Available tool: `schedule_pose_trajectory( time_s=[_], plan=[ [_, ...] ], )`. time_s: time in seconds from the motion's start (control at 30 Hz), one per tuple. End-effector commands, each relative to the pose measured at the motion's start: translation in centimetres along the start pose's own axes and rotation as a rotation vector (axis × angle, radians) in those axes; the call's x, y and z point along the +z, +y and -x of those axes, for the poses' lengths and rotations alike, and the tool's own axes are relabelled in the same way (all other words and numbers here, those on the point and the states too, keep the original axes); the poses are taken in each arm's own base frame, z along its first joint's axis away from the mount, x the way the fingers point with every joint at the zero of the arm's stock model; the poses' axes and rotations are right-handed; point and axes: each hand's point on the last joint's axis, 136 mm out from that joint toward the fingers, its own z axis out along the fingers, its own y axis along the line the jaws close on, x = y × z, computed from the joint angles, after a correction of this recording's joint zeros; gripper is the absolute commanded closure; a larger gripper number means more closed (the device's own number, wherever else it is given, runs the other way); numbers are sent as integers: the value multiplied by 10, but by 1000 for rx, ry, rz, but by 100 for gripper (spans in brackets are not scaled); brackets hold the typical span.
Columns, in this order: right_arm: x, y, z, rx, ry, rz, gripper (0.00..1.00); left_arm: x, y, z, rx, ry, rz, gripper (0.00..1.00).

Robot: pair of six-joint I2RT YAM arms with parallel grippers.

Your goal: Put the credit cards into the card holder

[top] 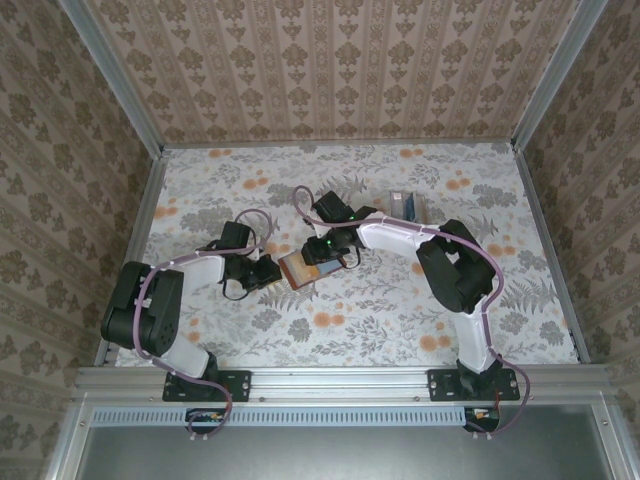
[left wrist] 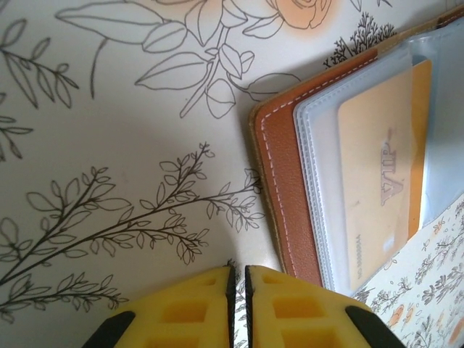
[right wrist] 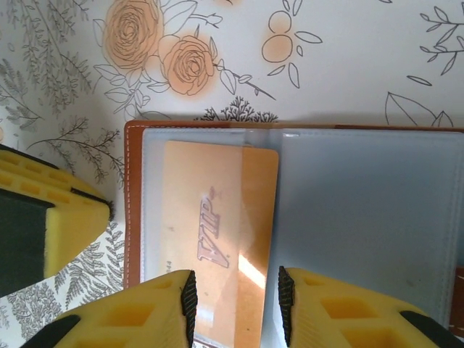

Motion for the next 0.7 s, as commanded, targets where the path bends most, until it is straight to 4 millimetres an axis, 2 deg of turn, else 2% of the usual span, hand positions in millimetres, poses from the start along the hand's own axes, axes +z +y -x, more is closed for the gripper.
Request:
schedule_pose_trajectory(
  time_s=[0.0,0.23,0.47,0.67],
  plan=[
    [16,-6,-14,22,52,-29,62,-2,2,4,-8,-25,2,85],
    [27,3,-18,15,72,-15,65,3,3,6,-13,-18,2,85],
    [25,30,-18,-52,67,24,69,6,3,9,-14,-15,2,91],
    [36,54,-27,-90,96,75,71,4,-2,11,-6,-18,-13,93]
  ],
)
